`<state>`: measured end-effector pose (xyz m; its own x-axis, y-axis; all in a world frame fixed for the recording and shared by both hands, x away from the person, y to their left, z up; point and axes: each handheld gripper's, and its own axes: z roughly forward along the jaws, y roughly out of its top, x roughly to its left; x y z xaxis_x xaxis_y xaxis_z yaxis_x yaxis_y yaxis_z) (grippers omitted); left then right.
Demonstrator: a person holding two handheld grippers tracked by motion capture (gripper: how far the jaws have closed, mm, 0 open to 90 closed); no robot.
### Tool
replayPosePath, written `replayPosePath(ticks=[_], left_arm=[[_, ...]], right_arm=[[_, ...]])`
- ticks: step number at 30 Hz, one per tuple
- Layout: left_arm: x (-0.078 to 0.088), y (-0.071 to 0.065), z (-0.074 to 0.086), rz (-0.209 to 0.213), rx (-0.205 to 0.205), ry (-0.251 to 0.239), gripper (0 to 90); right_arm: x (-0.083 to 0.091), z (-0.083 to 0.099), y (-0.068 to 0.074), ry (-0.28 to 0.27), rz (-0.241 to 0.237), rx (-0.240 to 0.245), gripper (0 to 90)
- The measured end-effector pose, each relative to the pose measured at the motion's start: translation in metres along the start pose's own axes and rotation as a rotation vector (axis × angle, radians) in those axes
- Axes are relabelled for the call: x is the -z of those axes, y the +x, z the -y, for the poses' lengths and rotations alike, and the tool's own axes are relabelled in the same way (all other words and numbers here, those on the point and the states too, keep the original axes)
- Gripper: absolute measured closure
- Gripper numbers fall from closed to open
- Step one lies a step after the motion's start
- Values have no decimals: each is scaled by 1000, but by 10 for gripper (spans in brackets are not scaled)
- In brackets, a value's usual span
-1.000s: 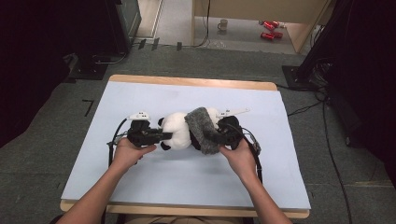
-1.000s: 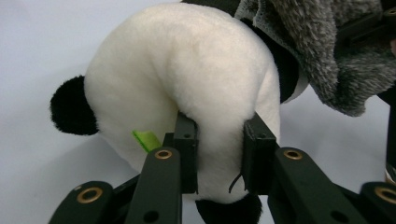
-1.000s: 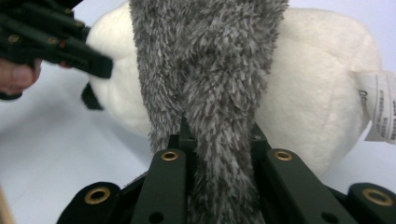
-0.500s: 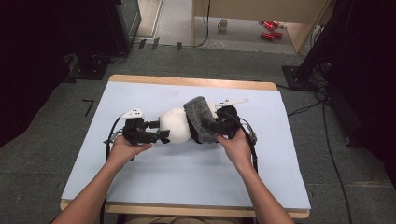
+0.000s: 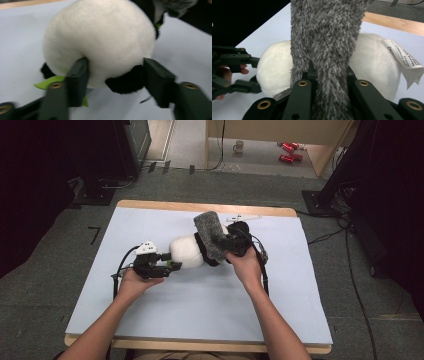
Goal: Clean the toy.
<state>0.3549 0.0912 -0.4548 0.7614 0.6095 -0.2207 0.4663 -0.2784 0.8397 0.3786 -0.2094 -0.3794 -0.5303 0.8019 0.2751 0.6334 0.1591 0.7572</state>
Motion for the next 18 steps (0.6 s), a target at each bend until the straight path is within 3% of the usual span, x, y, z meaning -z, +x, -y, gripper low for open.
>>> replayPosePath(ticks=[2, 5, 11, 14, 18], left_arm=[[-1, 0, -3, -13, 46, 6, 611], [-1, 0, -5, -17, 60, 7, 705], [-2, -5, -10, 21, 108, -1, 738], [-2, -10, -12, 28, 112, -1, 738], [-4, -13, -13, 6, 111, 35, 744]], right_arm=[[2, -1, 1, -6, -16, -11, 777], [10, 0, 8, -31, -57, -27, 783], [6, 10, 41, -55, -165, 6, 783], [-6, 19, 51, -23, -191, 23, 782], [-25, 31, 56, 31, -173, 56, 781]])
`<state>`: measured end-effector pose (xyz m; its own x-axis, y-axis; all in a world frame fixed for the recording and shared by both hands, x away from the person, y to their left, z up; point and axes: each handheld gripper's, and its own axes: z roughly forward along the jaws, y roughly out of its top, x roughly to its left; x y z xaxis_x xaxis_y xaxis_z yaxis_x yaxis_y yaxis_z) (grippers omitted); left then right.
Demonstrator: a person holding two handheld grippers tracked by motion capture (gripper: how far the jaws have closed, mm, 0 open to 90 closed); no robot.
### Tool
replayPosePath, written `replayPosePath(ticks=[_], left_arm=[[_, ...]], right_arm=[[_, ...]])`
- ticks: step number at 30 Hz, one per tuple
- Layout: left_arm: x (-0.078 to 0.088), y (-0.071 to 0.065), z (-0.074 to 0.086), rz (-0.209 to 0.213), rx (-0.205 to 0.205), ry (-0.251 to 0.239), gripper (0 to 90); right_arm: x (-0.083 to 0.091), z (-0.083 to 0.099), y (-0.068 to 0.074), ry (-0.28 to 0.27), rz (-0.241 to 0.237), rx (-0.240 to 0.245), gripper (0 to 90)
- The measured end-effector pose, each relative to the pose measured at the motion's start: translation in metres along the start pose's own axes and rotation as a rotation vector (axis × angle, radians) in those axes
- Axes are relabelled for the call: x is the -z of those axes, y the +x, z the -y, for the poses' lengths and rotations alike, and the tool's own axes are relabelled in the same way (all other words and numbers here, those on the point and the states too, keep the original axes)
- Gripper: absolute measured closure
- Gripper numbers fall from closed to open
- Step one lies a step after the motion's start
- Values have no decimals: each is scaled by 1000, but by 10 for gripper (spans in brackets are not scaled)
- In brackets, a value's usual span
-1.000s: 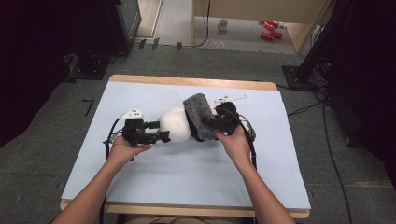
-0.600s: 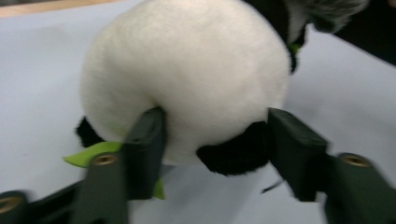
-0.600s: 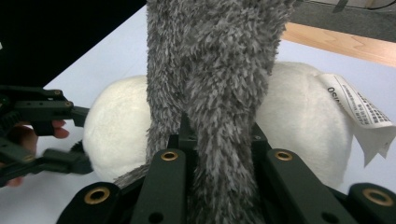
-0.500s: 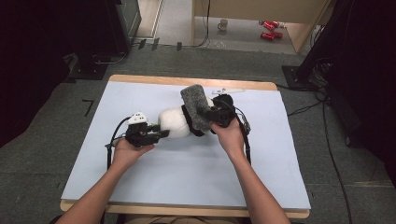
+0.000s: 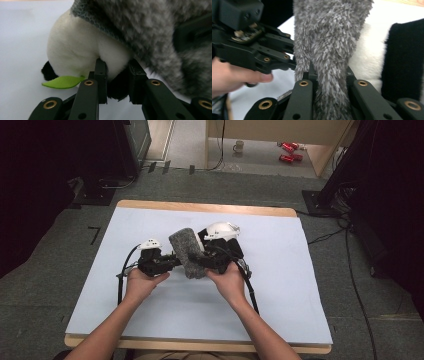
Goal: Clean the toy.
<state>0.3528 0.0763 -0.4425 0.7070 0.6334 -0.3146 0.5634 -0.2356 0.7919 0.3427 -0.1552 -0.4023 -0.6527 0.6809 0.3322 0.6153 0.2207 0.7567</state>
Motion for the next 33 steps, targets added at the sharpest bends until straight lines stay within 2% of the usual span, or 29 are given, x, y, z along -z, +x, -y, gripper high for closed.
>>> replayPosePath(ticks=[3, 5, 8, 10, 11, 12, 14, 17, 19, 25, 27, 30, 33], left_arm=[[-1, 1, 1, 2, -1, 11, 747], [-1, 0, 0, 3, -8, 13, 748], [0, 3, 0, 0, -7, 22, 749], [1, 7, 1, -3, 5, 24, 749], [2, 10, 1, 4, 13, 18, 749], [2, 12, 2, 13, 17, 12, 749], [1, 13, 1, 22, 15, 8, 749], [1, 16, 1, 26, 24, 2, 750], [3, 21, 1, 25, 36, 3, 750], [4, 26, -1, 24, 47, 0, 748], [5, 28, -1, 32, 57, 1, 748], [4, 29, -2, 42, 49, 5, 748], [3, 29, -3, 43, 44, 5, 748]], right_arm=[[-2, 2, -4, 31, 25, 18, 781], [0, 1, -7, 36, 28, 13, 781], [6, 0, -11, 46, 64, 24, 779], [11, 1, -16, 49, 105, 24, 780], [15, 2, -20, 53, 143, 25, 781], [19, 3, -25, 59, 156, 26, 782], [27, 6, -35, 42, 144, -3, 782], [37, 7, -41, 36, 175, 10, 782], [43, 7, -44, 21, 182, 2, 782], [59, 11, -66, -9, 217, -57, 779], [65, 15, -75, -17, 240, -83, 780], [71, 21, -88, -23, 239, -139, 780], [71, 25, -92, -21, 251, -149, 779]])
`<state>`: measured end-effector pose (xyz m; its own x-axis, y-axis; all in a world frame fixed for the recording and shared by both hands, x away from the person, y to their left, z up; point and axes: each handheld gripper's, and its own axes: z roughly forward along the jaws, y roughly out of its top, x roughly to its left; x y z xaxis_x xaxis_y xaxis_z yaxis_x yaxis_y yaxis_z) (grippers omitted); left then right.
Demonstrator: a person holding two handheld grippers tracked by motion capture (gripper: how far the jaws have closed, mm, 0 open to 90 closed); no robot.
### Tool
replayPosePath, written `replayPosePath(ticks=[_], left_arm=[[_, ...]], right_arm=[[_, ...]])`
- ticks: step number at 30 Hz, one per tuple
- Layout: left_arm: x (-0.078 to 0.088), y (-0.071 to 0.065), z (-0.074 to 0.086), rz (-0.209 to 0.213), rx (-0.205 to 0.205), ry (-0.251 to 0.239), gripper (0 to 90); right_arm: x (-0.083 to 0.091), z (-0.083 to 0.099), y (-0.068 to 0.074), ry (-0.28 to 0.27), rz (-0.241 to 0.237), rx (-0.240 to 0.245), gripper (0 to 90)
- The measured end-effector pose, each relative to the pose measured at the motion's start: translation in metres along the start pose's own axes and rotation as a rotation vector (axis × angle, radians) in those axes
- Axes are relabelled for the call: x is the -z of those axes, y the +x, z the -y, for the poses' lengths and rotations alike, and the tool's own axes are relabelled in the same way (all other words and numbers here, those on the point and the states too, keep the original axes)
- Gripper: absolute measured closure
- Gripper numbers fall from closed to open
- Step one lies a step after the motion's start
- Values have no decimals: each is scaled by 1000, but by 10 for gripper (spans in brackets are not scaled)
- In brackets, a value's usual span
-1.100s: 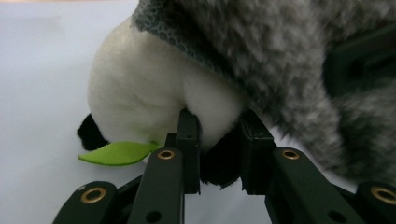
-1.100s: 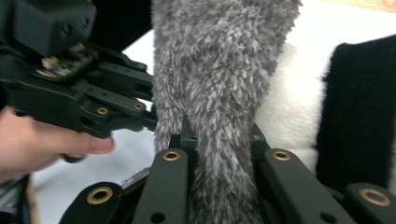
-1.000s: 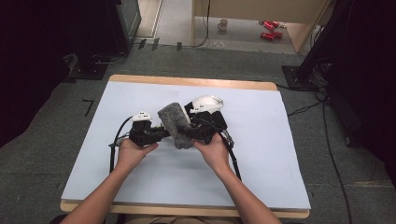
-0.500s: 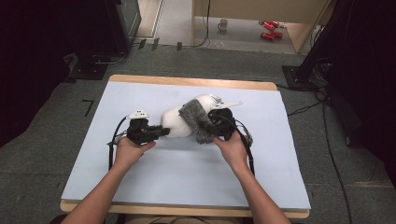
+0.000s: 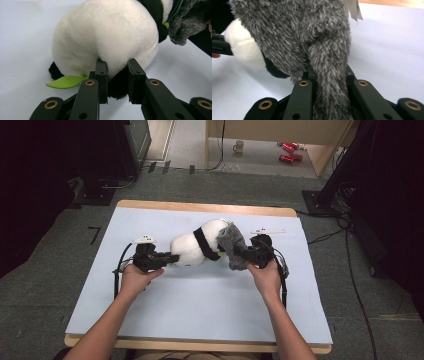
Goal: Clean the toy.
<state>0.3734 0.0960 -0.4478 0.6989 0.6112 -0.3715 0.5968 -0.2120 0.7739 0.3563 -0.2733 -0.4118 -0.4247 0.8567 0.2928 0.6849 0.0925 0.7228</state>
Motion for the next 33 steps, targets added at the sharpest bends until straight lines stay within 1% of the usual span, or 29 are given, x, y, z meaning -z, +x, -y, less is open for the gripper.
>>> replayPosePath(ticks=[1, 3, 4, 5, 6, 8, 9, 11, 13, 14, 15, 16, 17, 21, 24, 26, 27, 29, 31, 32, 33], left_arm=[[0, 1, 0, 1, 4, -1, 747], [0, 2, -1, 3, 10, 0, 747], [1, 3, -1, 4, 15, 0, 747], [1, 4, -1, 6, 16, -1, 747], [2, 5, -1, 12, 18, -1, 746], [1, 6, 1, 25, 11, -7, 745], [0, 5, 1, 29, 9, -7, 746], [-1, 4, 1, 30, 10, -11, 746], [-1, 2, 0, 29, 13, -11, 746], [-1, 2, 1, 28, 11, -11, 747], [-1, 1, 0, 32, 16, -9, 746], [0, 0, 0, 36, 21, -6, 747], [0, -1, 0, 42, 23, -2, 748], [2, -9, -1, 62, 46, 9, 750], [6, -18, -2, 84, 25, 16, 753], [11, -22, -2, 96, 11, 17, 755], [13, -24, -2, 102, 13, 18, 755], [17, -27, -1, 99, 14, 24, 755], [18, -29, 1, 95, 18, 33, 755], [17, -30, 1, 82, 18, 45, 755], [15, -30, 2, 60, 20, 67, 758]], right_arm=[[0, 0, -1, 1, 7, 0, 779], [3, 2, -6, 6, 42, -4, 780], [4, 3, -11, 6, 60, -15, 781], [8, 4, -18, 5, 73, -40, 782], [11, 5, -23, 0, 76, -58, 781], [19, 4, -29, -29, 59, -80, 782], [24, 3, -30, -44, 50, -91, 782], [33, -1, -27, -74, 18, -93, 782], [38, -6, -17, -102, -12, -66, 782], [39, -9, -8, -106, -28, -47, 782], [38, -10, -1, -109, -40, -31, 782], [37, -13, 10, -109, -61, -3, 782], [35, -14, 17, -109, -75, 14, 782], [19, -17, 56, -82, -149, 95, 782], [8, -18, 82, -65, -213, 134, 781], [2, -17, 98, -53, -245, 164, 781], [-1, -16, 104, -47, -260, 175, 781], [-10, -13, 117, -25, -303, 186, 781], [-20, -10, 125, 5, -299, 210, 781], [-27, -7, 127, 24, -285, 223, 780], [-34, -4, 128, 35, -275, 235, 781]])
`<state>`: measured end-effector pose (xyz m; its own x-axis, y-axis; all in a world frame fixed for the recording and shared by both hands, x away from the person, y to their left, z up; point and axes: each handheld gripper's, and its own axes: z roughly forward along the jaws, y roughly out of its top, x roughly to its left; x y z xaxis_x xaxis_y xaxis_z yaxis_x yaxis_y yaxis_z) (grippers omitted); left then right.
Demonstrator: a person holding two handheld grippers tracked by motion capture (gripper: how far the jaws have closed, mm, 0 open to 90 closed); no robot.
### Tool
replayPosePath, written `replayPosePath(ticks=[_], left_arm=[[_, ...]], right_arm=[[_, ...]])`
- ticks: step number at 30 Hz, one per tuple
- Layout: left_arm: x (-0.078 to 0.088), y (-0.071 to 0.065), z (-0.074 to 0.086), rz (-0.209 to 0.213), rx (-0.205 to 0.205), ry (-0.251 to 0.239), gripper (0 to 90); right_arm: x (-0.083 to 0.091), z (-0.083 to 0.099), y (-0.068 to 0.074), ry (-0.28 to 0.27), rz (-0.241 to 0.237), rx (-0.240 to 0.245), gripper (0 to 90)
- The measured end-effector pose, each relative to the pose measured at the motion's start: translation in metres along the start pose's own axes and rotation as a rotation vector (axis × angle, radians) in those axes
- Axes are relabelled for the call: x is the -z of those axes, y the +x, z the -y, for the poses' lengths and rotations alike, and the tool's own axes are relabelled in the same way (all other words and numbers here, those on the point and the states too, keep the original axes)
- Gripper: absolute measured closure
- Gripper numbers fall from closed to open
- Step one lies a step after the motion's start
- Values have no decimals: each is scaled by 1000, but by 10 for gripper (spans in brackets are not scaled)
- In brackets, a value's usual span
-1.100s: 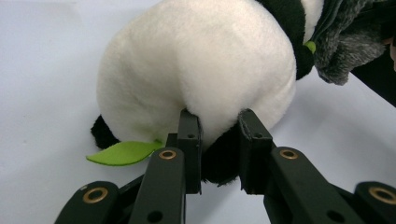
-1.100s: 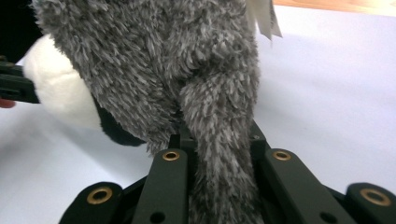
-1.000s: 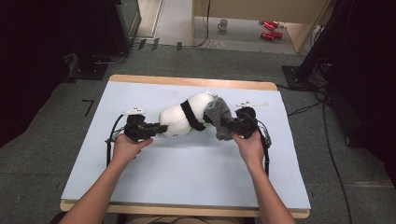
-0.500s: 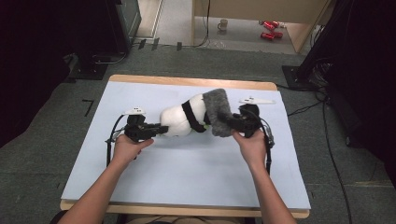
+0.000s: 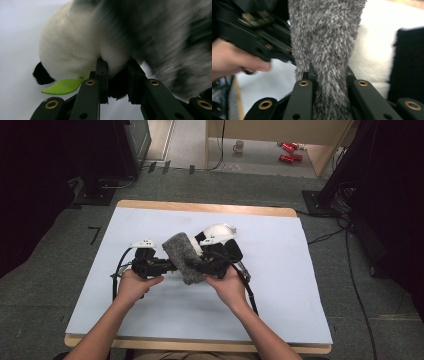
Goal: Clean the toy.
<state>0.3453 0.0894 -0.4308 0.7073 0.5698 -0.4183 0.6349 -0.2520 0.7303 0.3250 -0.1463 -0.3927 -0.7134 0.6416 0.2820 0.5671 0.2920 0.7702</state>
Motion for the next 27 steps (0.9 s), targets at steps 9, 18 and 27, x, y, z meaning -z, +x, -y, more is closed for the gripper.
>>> replayPosePath(ticks=[9, 18, 27], left_arm=[[-12, 10, 1, -2, 36, 18, 762], [-5, 24, -4, 3, 50, -6, 763], [-4, 32, -8, 9, 67, -15, 763]], right_arm=[[-1, 9, -26, 25, 59, -15, 782], [29, 18, -64, -12, 166, -79, 782], [53, 34, -97, -60, 250, -168, 777]])
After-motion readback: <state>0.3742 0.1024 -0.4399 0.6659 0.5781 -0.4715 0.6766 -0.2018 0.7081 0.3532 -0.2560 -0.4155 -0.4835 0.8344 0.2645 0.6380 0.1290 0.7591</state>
